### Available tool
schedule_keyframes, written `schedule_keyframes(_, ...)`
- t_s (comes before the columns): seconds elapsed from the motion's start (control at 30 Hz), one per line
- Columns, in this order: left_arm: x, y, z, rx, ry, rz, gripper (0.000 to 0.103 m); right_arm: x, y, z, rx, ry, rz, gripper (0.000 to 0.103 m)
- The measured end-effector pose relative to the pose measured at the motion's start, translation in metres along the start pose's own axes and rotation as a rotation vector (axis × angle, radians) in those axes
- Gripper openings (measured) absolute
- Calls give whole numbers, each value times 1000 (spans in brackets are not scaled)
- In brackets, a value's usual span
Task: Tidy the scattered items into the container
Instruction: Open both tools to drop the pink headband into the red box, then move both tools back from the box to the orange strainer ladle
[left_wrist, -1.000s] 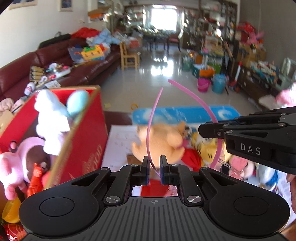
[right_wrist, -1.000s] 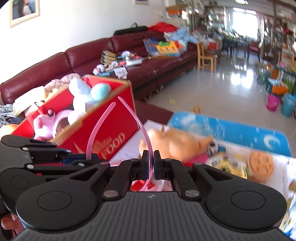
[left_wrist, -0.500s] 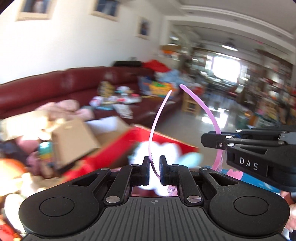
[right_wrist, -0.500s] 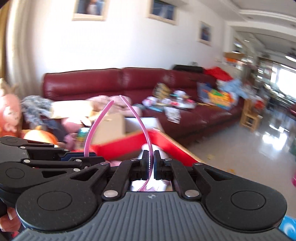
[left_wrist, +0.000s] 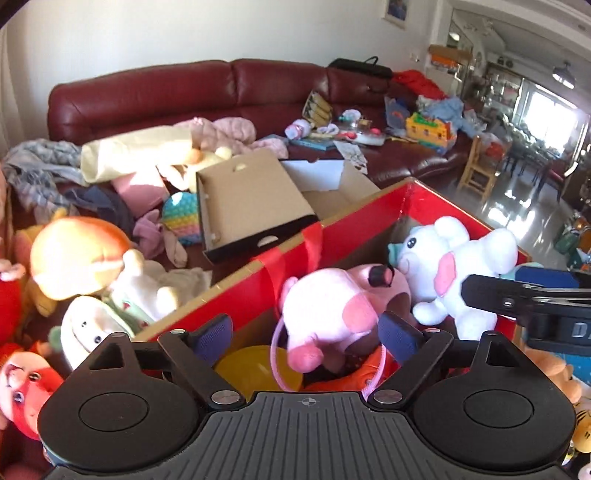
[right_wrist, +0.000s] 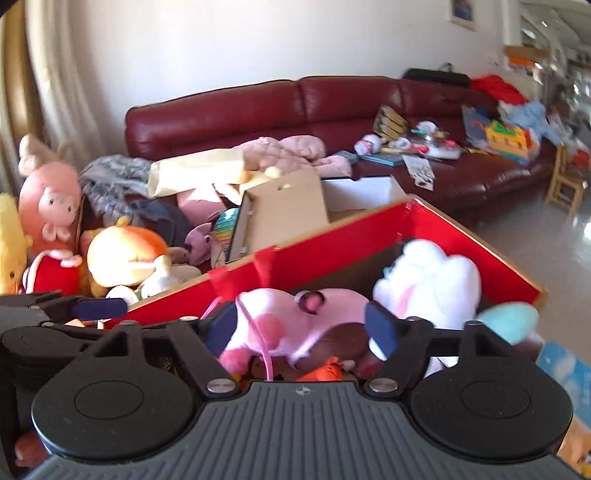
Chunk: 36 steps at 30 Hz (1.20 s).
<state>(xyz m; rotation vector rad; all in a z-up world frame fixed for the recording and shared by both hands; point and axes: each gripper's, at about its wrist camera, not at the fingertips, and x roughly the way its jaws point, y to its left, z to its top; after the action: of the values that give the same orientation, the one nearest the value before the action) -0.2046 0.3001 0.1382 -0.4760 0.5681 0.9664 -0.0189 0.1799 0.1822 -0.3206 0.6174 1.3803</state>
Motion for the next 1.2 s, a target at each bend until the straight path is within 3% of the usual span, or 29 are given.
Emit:
schedule_keyframes(0.23, 13, -27, -8, 61, 22, -30, 94, -7, -23, -19, 51, 66, -8, 90)
schedule_keyframes(0.6, 9, -49, -13, 130, -23, 5, 96, -11, -30, -20, 35, 104, 42, 97)
schedule_keyframes(1.2, -16, -118, -30, 304, -93, -64, 99, -53, -82, -44, 133, 86, -58, 97)
